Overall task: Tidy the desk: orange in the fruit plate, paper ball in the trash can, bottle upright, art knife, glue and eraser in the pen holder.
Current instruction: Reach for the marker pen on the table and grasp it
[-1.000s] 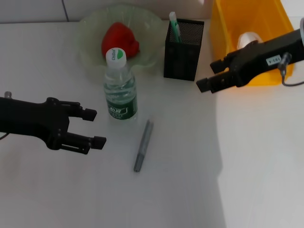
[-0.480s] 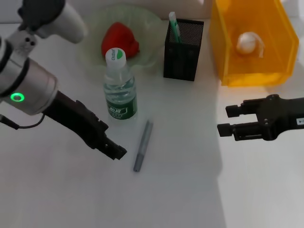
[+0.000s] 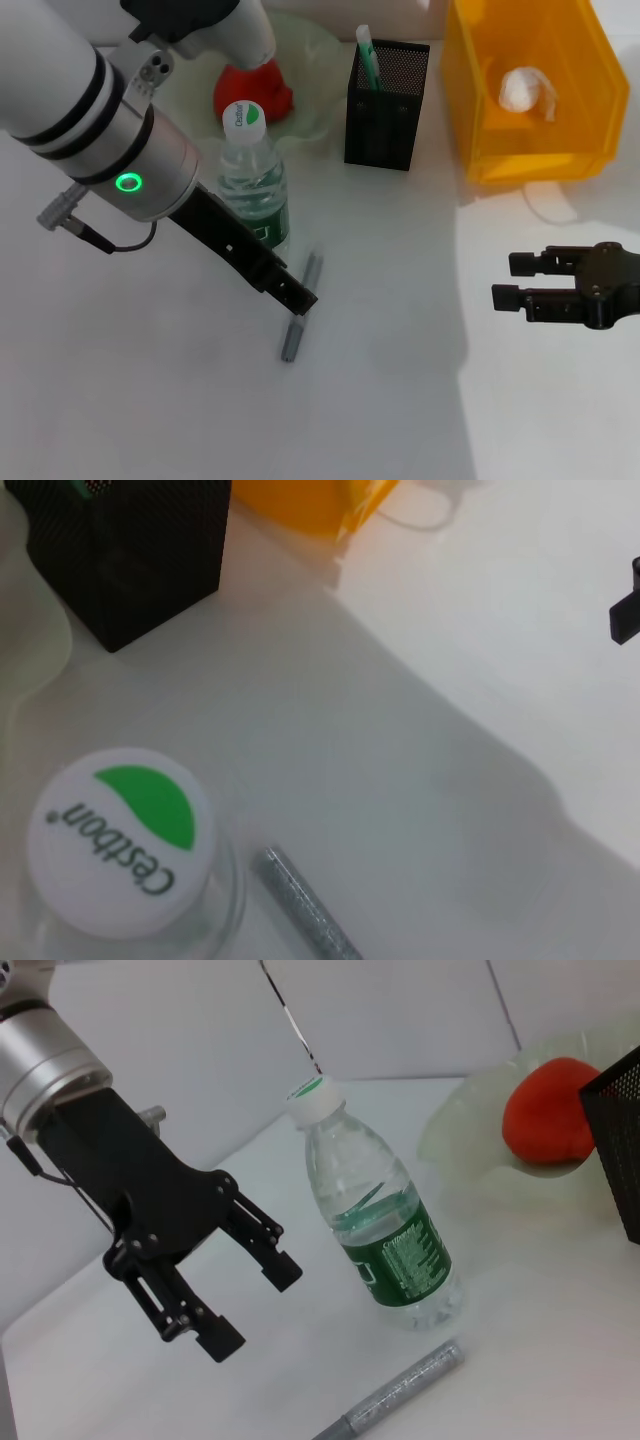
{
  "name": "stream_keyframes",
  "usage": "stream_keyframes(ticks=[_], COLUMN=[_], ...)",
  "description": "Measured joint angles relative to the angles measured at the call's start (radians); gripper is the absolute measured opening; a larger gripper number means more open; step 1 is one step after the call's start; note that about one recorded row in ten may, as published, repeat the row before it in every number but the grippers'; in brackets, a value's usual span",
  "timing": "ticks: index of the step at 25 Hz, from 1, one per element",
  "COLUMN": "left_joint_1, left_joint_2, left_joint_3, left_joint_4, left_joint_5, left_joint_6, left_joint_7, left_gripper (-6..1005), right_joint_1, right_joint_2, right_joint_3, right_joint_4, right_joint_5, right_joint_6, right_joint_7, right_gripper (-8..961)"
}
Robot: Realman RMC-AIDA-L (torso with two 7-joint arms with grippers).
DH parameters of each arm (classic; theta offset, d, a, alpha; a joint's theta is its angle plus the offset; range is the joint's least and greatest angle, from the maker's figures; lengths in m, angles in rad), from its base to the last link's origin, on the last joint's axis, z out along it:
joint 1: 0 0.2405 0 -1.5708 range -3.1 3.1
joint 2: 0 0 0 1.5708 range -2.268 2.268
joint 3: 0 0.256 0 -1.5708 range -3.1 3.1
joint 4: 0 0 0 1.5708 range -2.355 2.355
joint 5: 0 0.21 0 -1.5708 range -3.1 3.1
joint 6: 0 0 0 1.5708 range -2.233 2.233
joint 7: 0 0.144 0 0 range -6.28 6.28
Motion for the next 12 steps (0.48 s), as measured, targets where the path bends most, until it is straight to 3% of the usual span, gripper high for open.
stream_keyframes(ticks=[2, 8, 12], left_joint_1=[-0.003, -0.006, -0.004], left_joint_2=[0.0, 0.0, 0.0], left_joint_3=[0.006, 0.135, 0.162], left_joint_4=[-0.002, -0.025, -0.066], left_joint_5=[0.001, 0.014, 0.005], left_joint_6=[-0.006, -0.108, -0.136], left_joint_7=[-0.011, -0.162, -0.164], left_gripper=[840, 836, 833], right_joint_1=[-0.005, -0.011, -0.012], right_joint_2=[-0.001, -0.002, -0.002], right_joint_3=[0.011, 0.057, 0.07], right_joint_4=[0.019, 0.073, 0.097], right_joint_5=[0.008, 0.011, 0.011], right_joint_6=[0.004, 0.004, 0.005], right_joint_7=[-0.017, -0.053, -0.064], right_gripper=[686, 685, 685])
